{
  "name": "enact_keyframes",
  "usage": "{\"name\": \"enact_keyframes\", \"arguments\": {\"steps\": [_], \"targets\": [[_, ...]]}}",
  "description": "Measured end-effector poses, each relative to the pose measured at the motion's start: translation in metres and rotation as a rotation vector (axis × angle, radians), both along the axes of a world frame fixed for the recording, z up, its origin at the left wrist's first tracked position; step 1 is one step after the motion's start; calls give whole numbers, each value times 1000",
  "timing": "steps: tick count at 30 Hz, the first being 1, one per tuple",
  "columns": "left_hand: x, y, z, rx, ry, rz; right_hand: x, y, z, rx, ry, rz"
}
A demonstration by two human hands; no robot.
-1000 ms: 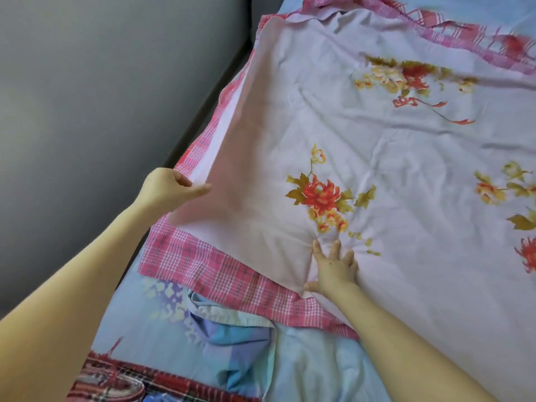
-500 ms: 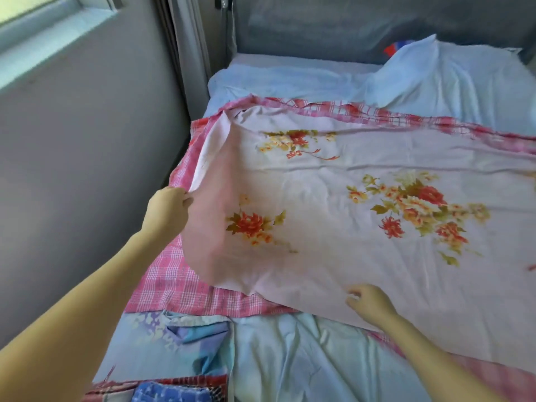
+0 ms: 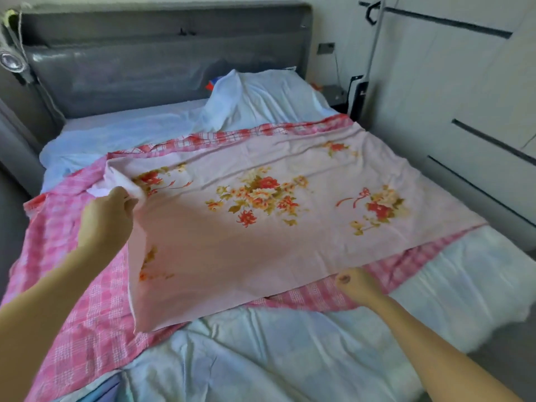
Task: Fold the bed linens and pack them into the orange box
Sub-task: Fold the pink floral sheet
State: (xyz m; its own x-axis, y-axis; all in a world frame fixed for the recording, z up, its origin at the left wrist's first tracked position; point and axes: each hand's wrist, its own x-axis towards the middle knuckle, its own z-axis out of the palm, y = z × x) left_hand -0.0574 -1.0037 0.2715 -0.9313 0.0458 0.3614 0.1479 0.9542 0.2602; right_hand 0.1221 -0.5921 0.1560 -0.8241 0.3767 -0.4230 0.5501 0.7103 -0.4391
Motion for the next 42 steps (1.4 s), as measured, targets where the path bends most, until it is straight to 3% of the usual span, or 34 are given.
{"name": "enact_keyframes", "arguments": {"steps": [8,13,19,23,33,39,42], "targets": [[50,205,-2,18,-51,0,76,166,23,-89,92,-90],[93,346,-17,145,-95,96,125,282,15,-82,95,-74],[97,482,-34,232,-159,170,157,405,5,-60,28,-91],[75,552,-42,173,-185,190,158,474,-5,-41,-24,-120],[-29,786,-67,11,-253,-39,106,628,-46,-49,-55,-161],[-61,982,-45,-26,-146,-327,71,728,-73,-67,28,-313],[-45,1064,-58,-58,-189,-531,56,775,-89,-79,41,-332]]}}
